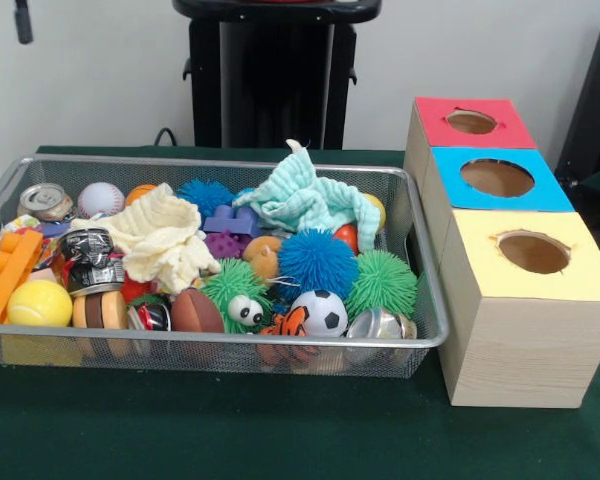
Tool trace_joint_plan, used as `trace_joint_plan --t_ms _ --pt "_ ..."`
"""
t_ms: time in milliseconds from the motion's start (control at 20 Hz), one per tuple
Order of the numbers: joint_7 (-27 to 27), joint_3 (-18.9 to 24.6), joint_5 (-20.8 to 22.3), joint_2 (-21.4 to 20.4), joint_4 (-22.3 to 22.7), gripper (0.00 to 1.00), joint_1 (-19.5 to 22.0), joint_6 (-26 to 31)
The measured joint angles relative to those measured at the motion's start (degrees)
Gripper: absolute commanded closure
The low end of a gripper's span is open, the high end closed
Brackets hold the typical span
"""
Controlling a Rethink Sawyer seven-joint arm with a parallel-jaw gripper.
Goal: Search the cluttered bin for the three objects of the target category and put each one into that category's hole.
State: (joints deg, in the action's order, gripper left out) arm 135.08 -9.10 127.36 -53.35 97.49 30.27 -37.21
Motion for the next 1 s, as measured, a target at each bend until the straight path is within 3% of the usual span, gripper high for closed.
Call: trace_joint_plan --t_ms 50,350,750,1000 --pt "0.0 -1.42 -0.02 0.19 0.02 0.0 1.6 0.19" --pt "0.0 -3.33 -0.07 0.57 0.19 0.0 2.14 1.15" --pt "0.0 -3.37 -0.19 1.61 0.18 0.0 2.21 1.4" --pt "0.0 -3.35 -2.39 2.58 0.17 0.0 2.99 2.45"
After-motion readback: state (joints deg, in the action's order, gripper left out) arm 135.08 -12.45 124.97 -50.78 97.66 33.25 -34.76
